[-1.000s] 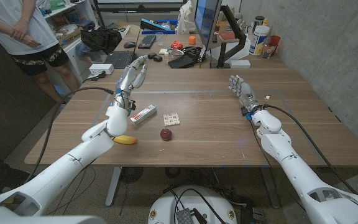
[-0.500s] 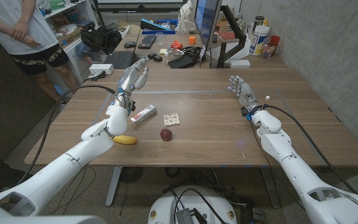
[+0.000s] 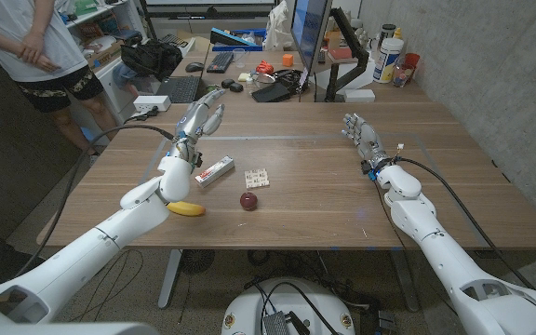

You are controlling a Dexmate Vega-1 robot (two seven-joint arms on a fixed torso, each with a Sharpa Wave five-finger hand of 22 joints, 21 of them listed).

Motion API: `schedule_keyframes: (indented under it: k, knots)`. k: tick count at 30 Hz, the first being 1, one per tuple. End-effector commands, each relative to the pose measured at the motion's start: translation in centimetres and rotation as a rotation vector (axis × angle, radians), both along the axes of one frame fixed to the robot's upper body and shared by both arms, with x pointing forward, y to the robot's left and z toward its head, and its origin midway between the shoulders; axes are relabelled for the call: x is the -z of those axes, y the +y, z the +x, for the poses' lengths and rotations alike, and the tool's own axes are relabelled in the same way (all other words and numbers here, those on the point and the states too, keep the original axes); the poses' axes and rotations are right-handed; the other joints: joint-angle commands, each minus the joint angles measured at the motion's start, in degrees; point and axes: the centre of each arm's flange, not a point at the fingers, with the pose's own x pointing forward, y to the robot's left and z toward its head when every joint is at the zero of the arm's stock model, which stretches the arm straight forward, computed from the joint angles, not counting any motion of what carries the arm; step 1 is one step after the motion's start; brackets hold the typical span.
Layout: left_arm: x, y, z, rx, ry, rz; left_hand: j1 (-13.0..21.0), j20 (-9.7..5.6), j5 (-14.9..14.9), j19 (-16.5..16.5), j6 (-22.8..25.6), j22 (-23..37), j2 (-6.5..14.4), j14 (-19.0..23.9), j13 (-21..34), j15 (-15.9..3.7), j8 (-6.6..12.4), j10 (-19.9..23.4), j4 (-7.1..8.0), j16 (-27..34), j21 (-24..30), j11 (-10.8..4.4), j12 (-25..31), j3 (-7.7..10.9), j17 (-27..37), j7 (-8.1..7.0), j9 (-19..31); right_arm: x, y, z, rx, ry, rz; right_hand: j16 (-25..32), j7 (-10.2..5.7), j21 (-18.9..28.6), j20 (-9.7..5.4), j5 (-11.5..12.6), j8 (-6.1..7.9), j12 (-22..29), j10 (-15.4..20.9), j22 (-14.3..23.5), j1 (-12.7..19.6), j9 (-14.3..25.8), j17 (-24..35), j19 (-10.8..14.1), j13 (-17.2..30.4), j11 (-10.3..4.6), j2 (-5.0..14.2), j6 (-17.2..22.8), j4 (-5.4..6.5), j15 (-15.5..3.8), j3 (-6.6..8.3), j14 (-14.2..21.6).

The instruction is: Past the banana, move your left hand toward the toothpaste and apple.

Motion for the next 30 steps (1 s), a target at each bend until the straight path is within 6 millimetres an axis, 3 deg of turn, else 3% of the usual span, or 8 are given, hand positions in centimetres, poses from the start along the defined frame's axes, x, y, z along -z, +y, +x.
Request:
schedule_keyframes:
  k: [1, 30]
  knots:
    - [0.12, 0.08, 0.25, -0.004, 0.046, 0.025, 0.61, 0.15, -0.03, -0.54, -0.1, 0.28, -0.05, -0.46, 0.14, -3.19, -0.14, -0.21, -0.03, 0.22, -0.06, 0.05, -0.02, -0.24, 0.14, -0.92, 0.19, 0.09, 0.12, 0.01, 0.003, 0.001, 0.0, 0.28, -0.16, -0.2, -4.98, 0.07, 0.15, 0.14, 0.48, 0.12, -0.73, 0.23, 0.1, -0.75, 0.18, -0.13, 4.77, 0.6, 0.0, -1.19, 0.48, 0.58]
    - [0.88, 0.39, 1.07, -0.019, 0.14, 0.073, 1.01, 0.59, 0.04, -0.69, -0.56, 0.28, -0.05, -0.6, 0.13, -3.29, -0.22, -0.22, 0.23, 0.47, 0.03, -0.07, 0.29, -0.34, 0.23, -1.26, 0.2, 0.19, 0.65, 0.21, 0.004, 0.003, -0.003, 0.24, -0.16, -0.42, -4.94, 0.08, 0.14, 0.11, 0.51, 0.13, -0.78, 0.23, 0.07, -0.92, 0.18, -0.19, 4.75, 0.64, -0.06, -1.2, 0.54, 0.66]
